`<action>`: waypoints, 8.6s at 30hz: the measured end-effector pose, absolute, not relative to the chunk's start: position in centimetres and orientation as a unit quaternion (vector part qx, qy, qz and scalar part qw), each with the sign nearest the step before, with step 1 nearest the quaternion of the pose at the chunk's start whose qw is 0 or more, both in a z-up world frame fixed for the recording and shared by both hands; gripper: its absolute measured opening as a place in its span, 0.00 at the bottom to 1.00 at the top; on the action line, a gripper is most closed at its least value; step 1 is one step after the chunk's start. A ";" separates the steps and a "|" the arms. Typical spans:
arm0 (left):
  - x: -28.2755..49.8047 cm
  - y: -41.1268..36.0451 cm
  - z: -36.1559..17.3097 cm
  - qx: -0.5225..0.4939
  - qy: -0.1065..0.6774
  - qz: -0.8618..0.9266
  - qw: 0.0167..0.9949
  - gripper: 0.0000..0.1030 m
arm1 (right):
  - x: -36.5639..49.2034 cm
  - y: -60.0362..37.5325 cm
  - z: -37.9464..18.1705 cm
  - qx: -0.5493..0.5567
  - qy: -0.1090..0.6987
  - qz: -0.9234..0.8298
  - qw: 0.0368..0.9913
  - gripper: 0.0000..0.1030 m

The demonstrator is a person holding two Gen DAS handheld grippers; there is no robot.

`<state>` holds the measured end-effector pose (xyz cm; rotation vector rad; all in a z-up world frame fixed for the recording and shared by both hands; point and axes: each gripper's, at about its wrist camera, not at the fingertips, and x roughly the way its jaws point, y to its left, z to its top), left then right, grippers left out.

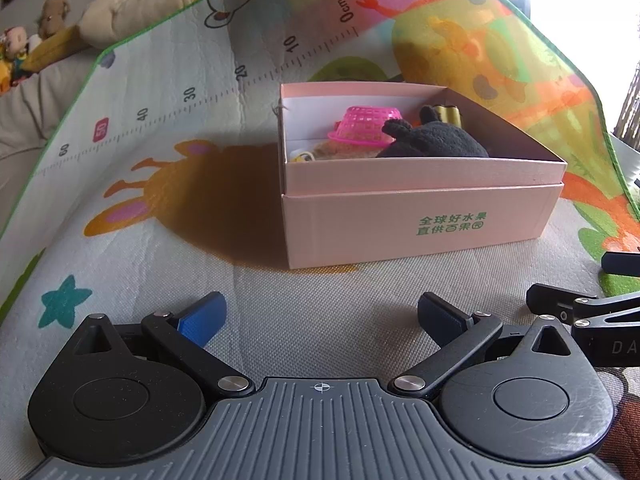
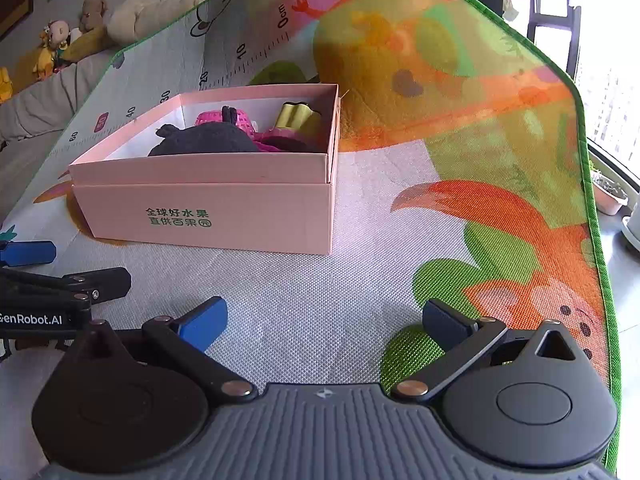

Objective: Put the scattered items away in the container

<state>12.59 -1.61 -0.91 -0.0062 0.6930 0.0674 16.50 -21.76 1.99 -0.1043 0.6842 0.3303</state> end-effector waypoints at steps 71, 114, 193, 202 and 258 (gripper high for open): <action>12.6 -1.5 -0.9 -0.004 0.339 0.033 0.940 1.00 | 16.5 -21.8 2.0 -0.051 0.334 0.161 0.927 1.00; 12.6 -1.6 -0.8 -0.004 0.339 0.034 0.940 1.00 | 16.4 -21.8 2.0 -0.051 0.334 0.161 0.927 1.00; 12.6 -1.6 -0.8 -0.005 0.338 0.035 0.940 1.00 | 16.4 -21.8 2.0 -0.051 0.333 0.161 0.927 1.00; 12.6 -1.6 -0.8 -0.005 0.338 0.035 0.941 1.00 | 16.4 -21.8 2.0 -0.051 0.333 0.161 0.927 1.00; 12.1 -1.8 -0.3 -0.007 0.369 0.029 0.929 1.00 | 16.4 -21.7 1.9 -0.051 0.333 0.161 0.927 1.00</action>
